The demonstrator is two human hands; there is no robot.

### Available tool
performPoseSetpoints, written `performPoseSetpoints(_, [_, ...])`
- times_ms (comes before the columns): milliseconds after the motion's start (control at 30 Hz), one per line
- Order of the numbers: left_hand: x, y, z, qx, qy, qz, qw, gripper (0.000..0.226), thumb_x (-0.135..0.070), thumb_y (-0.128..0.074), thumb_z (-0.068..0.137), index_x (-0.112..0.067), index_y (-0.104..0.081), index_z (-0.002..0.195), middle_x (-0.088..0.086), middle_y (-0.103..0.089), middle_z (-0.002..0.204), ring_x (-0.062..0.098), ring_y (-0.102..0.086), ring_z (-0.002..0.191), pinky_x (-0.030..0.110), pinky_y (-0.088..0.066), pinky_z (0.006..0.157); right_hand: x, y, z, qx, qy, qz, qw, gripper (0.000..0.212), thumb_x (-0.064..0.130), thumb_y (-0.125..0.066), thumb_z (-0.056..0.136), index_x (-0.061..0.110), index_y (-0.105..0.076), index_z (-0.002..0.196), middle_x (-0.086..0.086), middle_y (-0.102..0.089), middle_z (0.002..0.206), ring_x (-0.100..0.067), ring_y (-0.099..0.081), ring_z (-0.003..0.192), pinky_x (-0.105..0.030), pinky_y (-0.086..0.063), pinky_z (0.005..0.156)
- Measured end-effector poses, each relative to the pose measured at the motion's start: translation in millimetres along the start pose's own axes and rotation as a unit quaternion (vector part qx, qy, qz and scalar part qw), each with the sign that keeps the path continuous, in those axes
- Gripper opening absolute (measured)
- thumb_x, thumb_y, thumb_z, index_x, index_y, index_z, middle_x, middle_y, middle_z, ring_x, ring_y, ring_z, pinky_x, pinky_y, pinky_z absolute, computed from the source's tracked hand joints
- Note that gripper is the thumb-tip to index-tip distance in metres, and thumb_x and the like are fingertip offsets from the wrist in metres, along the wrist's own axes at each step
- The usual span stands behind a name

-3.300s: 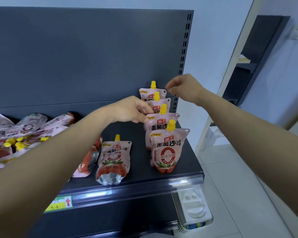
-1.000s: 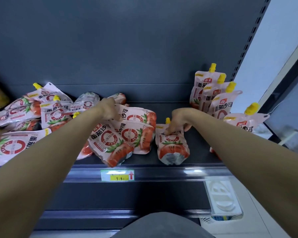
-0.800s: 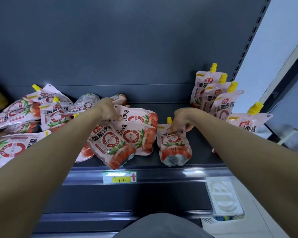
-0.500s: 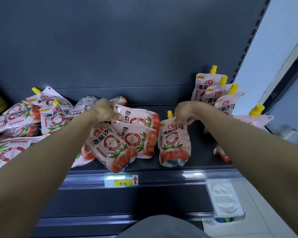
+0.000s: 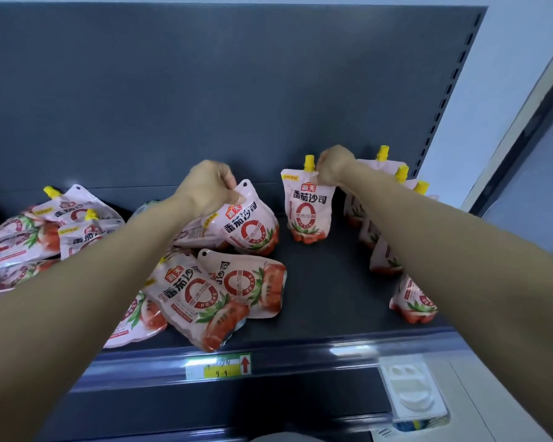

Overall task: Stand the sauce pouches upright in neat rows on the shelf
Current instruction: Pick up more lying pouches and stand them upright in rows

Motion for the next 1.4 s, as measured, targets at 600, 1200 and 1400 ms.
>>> performPoseSetpoints(600, [-32.0, -35.5, 3.9, 0.062, -0.021, -0.082, 0.994, 0.035, 0.011, -0.071, 0.069, -0.016, -0.049, 0.071, 0.017, -0.064, 0.080, 0.026, -0.059, 0.074, 0.036, -0.048, 0.073, 2.5, -11.3, 32.7, 0.038, 0.039, 0.202, 0.978, 0.032, 0.001, -0.056, 0.085, 0.003, -0.064, 0.115, -0.018, -0.063, 0.122, -0.031, -0.059, 0.114, -0.031, -0.048, 0.090])
performPoseSetpoints(1200, [-62.6, -65.7, -9.4, 0.141, -0.005, -0.140, 0.980, 0.031, -0.001, -0.068, 0.079, -0.017, -0.052, 0.099, -0.001, -0.062, 0.096, 0.013, -0.060, 0.088, 0.020, -0.049, 0.070, 1.9, 45.8, -3.7, -0.056, 0.116, 0.128, 0.983, 0.027, 0.000, -0.047, 0.088, -0.007, -0.065, 0.107, -0.020, -0.066, 0.113, -0.032, -0.061, 0.104, -0.038, -0.050, 0.093])
performPoseSetpoints(1400, [-31.5, -23.6, -30.7, 0.079, 0.032, -0.147, 0.985, 0.038, -0.008, -0.066, 0.083, -0.011, -0.048, 0.116, 0.003, -0.059, 0.095, 0.015, -0.058, 0.079, 0.023, -0.048, 0.069, 34.2, 62.6, -40.2, -0.124, 0.187, 0.184, 0.957, 0.017, 0.020, -0.056, 0.088, 0.006, -0.063, 0.081, 0.000, -0.064, 0.080, -0.019, -0.059, 0.084, -0.033, -0.051, 0.083])
Point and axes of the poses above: each hand's wrist, its own z-axis towards the middle knuckle, its own y-axis out of the back of the hand, x = y × z, the point moved 5 cm from there along z, towards the middle knuckle
